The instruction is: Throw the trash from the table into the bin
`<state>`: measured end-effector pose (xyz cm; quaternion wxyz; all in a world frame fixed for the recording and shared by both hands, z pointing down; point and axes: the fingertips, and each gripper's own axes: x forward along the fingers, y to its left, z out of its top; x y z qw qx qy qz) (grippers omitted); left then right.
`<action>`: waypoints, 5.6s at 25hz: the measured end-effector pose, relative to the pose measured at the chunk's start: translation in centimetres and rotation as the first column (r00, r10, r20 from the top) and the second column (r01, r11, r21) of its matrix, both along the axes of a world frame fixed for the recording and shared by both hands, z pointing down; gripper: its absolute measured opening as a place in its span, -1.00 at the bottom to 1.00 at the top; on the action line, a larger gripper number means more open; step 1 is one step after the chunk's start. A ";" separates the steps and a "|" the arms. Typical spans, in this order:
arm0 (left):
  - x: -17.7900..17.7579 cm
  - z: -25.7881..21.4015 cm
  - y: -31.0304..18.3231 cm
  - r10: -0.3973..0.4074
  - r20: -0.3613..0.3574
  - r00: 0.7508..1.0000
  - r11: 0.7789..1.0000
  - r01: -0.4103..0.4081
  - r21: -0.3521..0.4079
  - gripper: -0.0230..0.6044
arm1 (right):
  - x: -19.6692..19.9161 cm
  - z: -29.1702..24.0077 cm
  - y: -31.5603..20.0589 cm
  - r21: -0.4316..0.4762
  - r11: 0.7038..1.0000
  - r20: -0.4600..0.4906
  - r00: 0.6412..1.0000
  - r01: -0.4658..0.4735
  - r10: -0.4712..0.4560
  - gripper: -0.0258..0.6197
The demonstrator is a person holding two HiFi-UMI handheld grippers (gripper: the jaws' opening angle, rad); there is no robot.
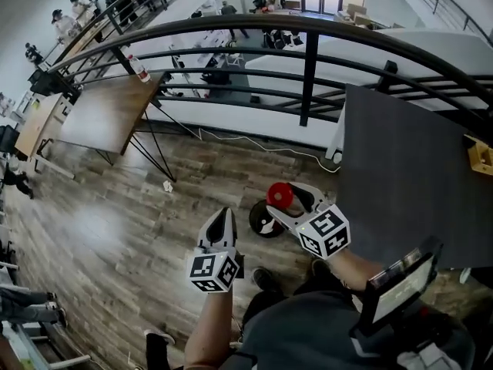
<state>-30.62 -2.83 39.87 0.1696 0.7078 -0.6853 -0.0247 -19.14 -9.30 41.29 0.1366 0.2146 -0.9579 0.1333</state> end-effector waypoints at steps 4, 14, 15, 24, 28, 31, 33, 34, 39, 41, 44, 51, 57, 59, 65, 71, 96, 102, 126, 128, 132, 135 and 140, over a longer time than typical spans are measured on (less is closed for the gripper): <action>-2.6 2.5 -0.6 0.024 0.008 1.000 0.999 -0.024 -0.038 -0.89 | -2.1 2.4 -0.6 -0.009 0.999 -0.014 0.999 -0.050 0.050 0.02; -4.0 12.7 -3.0 0.057 -0.027 0.998 0.978 -0.061 -0.201 -0.89 | -3.1 12.6 -3.1 -0.114 0.986 -0.103 0.988 -0.123 0.111 0.02; -4.0 13.6 -3.5 0.058 -0.028 0.998 0.975 -0.063 -0.213 -0.89 | -3.1 13.7 -3.6 -0.129 0.983 -0.112 0.987 -0.127 0.113 0.02; -4.7 22.2 -5.9 0.040 -0.045 0.998 0.952 -0.052 -0.301 -0.89 | -4.4 22.9 -5.2 -0.210 0.970 -0.156 0.983 -0.123 0.091 0.02; -5.4 26.6 -5.7 0.046 -0.075 0.996 0.932 -0.070 -0.355 -0.89 | -5.8 26.8 -5.0 -0.239 0.961 -0.177 0.979 -0.138 0.097 0.02; -6.2 29.0 -5.5 0.075 -0.084 0.994 0.920 -0.102 -0.379 -0.89 | -7.1 29.4 -4.4 -0.252 0.955 -0.197 0.975 -0.153 0.104 0.02; -7.1 31.1 -5.3 0.083 -0.082 0.993 0.912 -0.108 -0.396 -0.89 | -7.9 31.6 -4.1 -0.261 0.952 -0.215 0.971 -0.158 0.103 0.02; -7.5 32.2 -5.3 0.087 -0.078 0.993 0.908 -0.111 -0.404 -0.89 | -8.1 32.9 -3.9 -0.266 0.950 -0.225 0.969 -0.161 0.101 0.02; -8.8 38.4 -5.8 0.108 -0.065 0.992 0.886 -0.126 -0.447 -0.89 | -8.8 39.8 -3.3 -0.301 0.941 -0.279 0.958 -0.153 0.066 0.02; -9.3 40.9 -6.2 0.115 -0.068 0.991 0.880 -0.133 -0.457 -0.89 | -9.2 42.5 -3.4 -0.303 0.942 -0.294 0.954 -0.147 0.054 0.02; -9.9 45.0 -5.9 0.127 -0.065 0.990 0.864 -0.143 -0.483 -0.89 | -9.7 46.5 -3.3 -0.309 0.941 -0.315 0.948 -0.139 0.037 0.02; -9.5 53.7 -4.0 0.123 -0.094 0.988 0.820 -0.155 -0.550 -0.89 | -9.4 55.9 -2.7 -0.336 0.932 -0.387 0.922 -0.139 -0.001 0.02; -8.8 60.5 -3.3 0.155 -0.061 0.986 0.786 -0.160 -0.597 -0.89 | -8.4 64.3 -1.2 -0.384 0.905 -0.447 0.894 -0.184 -0.007 0.02; -8.6 62.8 -3.2 0.159 -0.086 0.984 0.772 -0.178 -0.611 -0.89 | -8.3 66.7 -1.3 -0.394 0.898 -0.462 0.887 -0.194 -0.011 0.02; -8.1 66.9 -3.1 0.187 -0.119 0.975 0.750 -0.219 -0.624 -0.89 | -7.9 72.5 -0.5 -0.443 0.878 -0.524 0.847 -0.182 -0.089 0.02; -7.7 67.6 -3.1 0.202 -0.109 0.973 0.747 -0.225 -0.626 -0.89 | -7.7 75.3 0.5 -0.479 0.861 -0.545 0.827 -0.172 -0.137 0.03; -6.6 30.0 -4.4 0.103 -0.105 0.989 0.912 -0.136 -0.386 -0.89 | -8.7 31.0 -1.8 -0.301 0.948 -0.261 0.965 -0.099 0.018 -0.22; -6.4 19.4 -3.9 0.141 -0.086 0.986 0.952 -0.159 -0.262 -0.89 | -8.3 19.6 -1.3 -0.241 0.966 -0.145 0.988 -0.096 0.062 -0.48; -6.2 -2.2 -1.8 0.175 -0.008 0.984 0.983 -0.175 0.047 -0.90 | -5.7 -1.6 -0.4 0.054 0.988 0.041 0.989 -0.147 0.145 -0.88; -6.0 -2.6 -1.9 0.181 -0.009 0.984 0.982 -0.180 0.054 -0.90 | -5.4 -2.1 -0.5 0.061 0.986 0.049 0.987 -0.154 0.152 -0.88; -5.9 -3.1 -1.7 0.185 0.000 0.983 0.981 -0.185 0.061 -0.89 | -5.3 -2.7 -0.4 0.080 0.984 0.043 0.987 -0.159 0.155 -0.88; -5.9 -3.5 -1.5 0.183 -0.014 0.983 0.980 -0.182 0.076 -0.89 | -5.0 -2.9 -0.3 0.093 0.982 0.039 0.986 -0.167 0.164 -0.88; -5.8 -3.6 -1.6 0.198 -0.017 0.980 0.978 -0.196 0.068 -0.90 | -5.1 -3.5 -0.4 0.098 0.980 0.062 0.984 -0.174 0.169 -0.88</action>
